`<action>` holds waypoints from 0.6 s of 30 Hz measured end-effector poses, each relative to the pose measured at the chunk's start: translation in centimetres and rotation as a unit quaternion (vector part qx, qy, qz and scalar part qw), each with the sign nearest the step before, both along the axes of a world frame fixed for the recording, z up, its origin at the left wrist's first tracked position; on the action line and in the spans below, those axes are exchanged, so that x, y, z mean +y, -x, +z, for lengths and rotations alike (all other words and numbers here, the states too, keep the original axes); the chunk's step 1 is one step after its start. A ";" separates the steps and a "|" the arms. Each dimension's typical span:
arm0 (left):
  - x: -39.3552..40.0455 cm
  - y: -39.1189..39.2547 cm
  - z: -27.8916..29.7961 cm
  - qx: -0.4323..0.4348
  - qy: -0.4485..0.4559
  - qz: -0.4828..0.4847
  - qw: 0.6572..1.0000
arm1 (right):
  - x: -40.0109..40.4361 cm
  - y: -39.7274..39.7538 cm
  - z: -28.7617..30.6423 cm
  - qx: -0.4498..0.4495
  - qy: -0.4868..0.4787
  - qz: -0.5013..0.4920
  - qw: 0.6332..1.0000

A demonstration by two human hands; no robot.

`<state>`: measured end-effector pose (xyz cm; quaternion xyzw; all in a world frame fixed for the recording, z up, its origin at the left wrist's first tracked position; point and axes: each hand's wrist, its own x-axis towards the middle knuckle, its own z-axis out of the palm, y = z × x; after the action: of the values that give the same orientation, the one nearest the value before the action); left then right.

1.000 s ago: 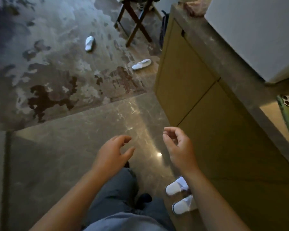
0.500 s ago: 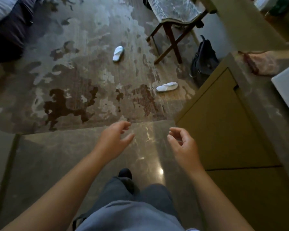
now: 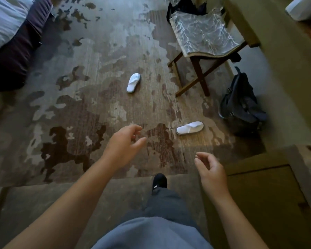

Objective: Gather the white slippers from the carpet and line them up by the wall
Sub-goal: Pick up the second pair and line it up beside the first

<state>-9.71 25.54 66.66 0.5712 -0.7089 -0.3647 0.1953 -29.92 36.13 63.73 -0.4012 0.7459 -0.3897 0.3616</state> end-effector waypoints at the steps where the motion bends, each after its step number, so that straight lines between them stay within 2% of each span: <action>1: -2.6 0.2 0.2 -0.005 -0.001 0.008 1.000 | -3.1 0.8 0.4 0.004 0.006 0.011 1.000; 5: -10.9 0.0 0.7 -0.016 -0.018 0.054 0.998 | -15.4 2.6 2.2 0.021 0.017 0.074 0.997; 10: -19.0 -1.5 -2.3 -0.039 -0.098 0.087 0.991 | -29.8 2.1 1.6 0.046 0.013 0.132 0.990; 15: -32.5 -3.0 -7.2 -0.052 -0.142 0.097 0.984 | -44.0 0.3 -2.6 0.044 -0.020 0.120 0.992; 18: -43.1 -3.1 -10.0 -0.068 -0.151 0.045 0.985 | -52.2 -0.3 -6.1 0.036 -0.051 0.078 0.995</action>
<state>-6.57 -17.53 56.61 0.6488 -0.6313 -0.4184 0.0744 -29.57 -16.10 57.60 -0.4526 0.7438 -0.3076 0.3838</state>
